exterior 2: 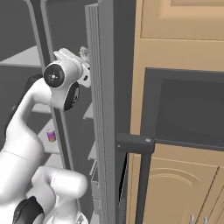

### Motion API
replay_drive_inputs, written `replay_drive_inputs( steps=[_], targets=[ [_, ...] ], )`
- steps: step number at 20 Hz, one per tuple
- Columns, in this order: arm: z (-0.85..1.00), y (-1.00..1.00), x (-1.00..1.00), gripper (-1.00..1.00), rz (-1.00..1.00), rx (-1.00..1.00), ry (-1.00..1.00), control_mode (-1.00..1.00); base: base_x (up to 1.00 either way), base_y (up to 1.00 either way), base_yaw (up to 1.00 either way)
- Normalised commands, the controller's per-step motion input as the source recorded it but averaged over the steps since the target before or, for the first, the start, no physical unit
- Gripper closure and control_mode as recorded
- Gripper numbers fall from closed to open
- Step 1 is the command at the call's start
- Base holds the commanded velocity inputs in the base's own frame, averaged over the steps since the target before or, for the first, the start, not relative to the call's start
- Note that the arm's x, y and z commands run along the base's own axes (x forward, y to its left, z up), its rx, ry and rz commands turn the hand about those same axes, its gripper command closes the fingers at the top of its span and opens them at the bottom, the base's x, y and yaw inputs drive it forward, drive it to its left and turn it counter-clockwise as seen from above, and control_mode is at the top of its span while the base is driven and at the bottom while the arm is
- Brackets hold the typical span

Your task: Pick up the frozen fish from the freezer, place it on any shelf in the fridge, and close the fridge and freezer doors when done.

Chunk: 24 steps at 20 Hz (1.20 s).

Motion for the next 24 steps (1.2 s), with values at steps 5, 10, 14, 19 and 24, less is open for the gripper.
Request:
replay_drive_inputs(
  steps=[5, 10, 14, 19, 24],
  targets=[
    [0.54, 0.2, -1.0, 1.0, 0.01, 0.06, 0.28, -1.0, 0.0, 0.0, 0.0],
    [-0.06, 0.0, -1.0, 1.0, 0.0, 0.02, 0.66, -1.0, 0.0, 0.0, 0.0],
    [-0.79, 0.51, -1.0, 1.0, 0.1, 0.0, 0.63, -1.0, 0.0, 0.0, 0.0],
    [-0.37, 0.89, -0.83, 1.0, 0.27, 0.0, 0.35, -1.0, 0.0, 0.0, 0.0],
    [0.14, 1.0, -0.11, 1.0, 0.33, -0.08, 0.06, -1.0, 0.0, 0.0, 0.0]
  ],
)
